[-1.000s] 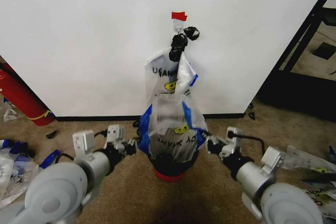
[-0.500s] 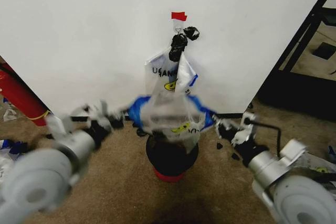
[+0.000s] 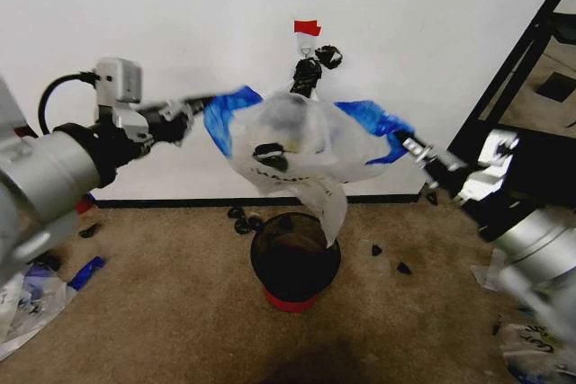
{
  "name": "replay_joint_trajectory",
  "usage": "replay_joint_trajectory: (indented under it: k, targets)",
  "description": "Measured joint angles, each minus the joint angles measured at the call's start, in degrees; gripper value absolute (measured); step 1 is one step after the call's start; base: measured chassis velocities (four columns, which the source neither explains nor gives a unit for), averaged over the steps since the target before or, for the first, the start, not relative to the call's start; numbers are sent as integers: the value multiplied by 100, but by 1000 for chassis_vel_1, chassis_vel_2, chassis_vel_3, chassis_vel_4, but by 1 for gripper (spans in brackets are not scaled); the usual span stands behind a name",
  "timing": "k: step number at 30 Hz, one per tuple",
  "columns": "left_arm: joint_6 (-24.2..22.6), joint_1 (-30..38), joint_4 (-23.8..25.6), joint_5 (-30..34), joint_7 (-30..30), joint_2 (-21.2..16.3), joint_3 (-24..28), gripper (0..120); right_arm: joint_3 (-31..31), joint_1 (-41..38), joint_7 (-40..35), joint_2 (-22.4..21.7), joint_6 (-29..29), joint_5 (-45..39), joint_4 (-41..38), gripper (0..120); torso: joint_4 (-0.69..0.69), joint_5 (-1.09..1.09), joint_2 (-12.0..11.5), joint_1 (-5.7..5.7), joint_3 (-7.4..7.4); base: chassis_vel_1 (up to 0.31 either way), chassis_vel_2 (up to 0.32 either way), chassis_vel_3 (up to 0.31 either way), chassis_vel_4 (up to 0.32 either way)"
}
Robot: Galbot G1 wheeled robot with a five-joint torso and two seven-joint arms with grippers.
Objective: Pick up the garbage bag from the wall and place it over the trash bin.
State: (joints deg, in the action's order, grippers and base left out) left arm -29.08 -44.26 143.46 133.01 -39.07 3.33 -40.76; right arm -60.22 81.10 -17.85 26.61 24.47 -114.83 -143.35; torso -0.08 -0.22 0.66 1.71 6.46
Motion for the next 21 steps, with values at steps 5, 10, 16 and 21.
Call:
replay_joint_trajectory:
  k: [5, 10, 16, 21]
  targets:
    - [-306, 482, -2, 1261, -547, -599, -26, 0, -364, -208, -727, -1045, 649, -1365, -4, 0, 4, -3, 0, 0, 0, 0, 0, 0, 0]
    - [-437, 463, -7, 1587, -802, -907, -64, 0, 381, -1110, -1135, -1185, 869, -1870, -6, 0, 2, 0, 0, 0, 0, 0, 0, 0, 0]
    - [-373, -283, -15, 987, -892, -516, 95, 0, 787, -1004, -1259, -985, 946, -1531, 2, 0, -1, 0, 0, 0, 0, 0, 0, 0, 0]
    - [-298, -589, -21, 271, -819, -30, 374, 0, 997, -959, -1180, -860, 946, -1155, 5, 0, 1, -2, 0, 0, 0, 0, 0, 0, 0]
